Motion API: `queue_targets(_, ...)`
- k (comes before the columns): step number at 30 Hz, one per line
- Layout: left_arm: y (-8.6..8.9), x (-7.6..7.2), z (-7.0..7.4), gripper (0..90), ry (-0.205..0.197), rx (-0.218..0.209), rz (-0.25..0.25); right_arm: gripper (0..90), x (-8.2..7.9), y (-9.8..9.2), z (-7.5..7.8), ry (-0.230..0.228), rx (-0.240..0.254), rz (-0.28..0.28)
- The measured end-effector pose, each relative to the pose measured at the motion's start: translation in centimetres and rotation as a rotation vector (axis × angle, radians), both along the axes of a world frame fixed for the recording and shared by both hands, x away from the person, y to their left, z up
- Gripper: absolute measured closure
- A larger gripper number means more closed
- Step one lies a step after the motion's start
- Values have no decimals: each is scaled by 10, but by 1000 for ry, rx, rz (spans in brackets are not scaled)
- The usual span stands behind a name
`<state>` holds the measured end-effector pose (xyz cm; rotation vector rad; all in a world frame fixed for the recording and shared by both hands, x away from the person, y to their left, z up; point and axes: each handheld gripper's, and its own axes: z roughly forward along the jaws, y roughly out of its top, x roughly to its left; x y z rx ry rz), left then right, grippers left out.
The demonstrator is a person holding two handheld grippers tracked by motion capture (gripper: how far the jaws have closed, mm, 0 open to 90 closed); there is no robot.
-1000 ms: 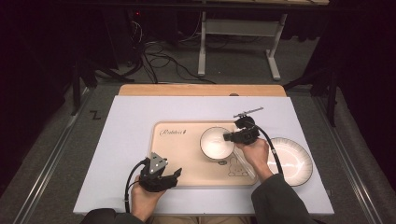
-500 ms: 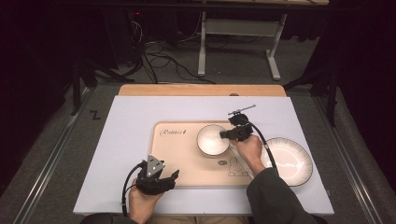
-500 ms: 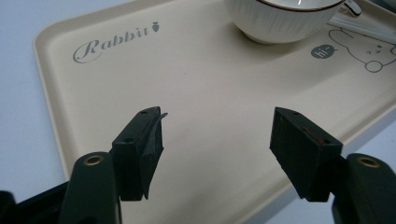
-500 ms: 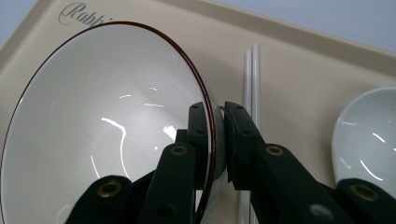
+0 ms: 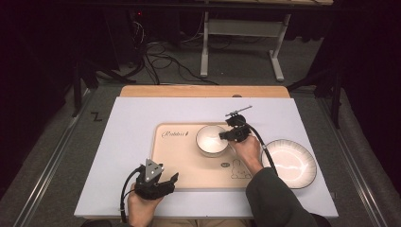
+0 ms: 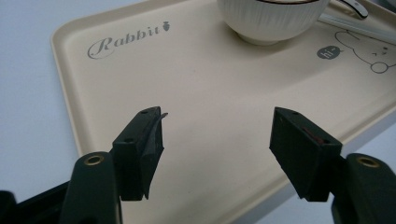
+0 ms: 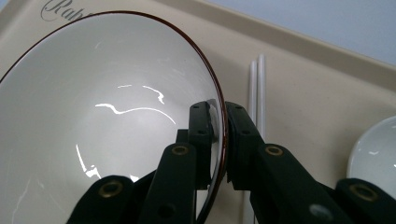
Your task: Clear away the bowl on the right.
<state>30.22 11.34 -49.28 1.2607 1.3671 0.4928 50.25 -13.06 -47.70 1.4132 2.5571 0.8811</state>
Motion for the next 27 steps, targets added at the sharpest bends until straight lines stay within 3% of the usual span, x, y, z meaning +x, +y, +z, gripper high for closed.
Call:
queue_targets(7,-1,0,0,352,5,2,-13,824,-1,1,-1,-19,-3,-1)
queue_targets(11,-1,1,-1,352,11,-5,-15,730,-5,3,3,-48,-3,-5)
queue_targets(16,-1,3,-1,349,17,-9,-19,610,-9,-1,8,-86,-49,3)
queue_targets(27,-5,9,-1,328,33,-20,-39,520,-22,-6,24,-115,-35,35)
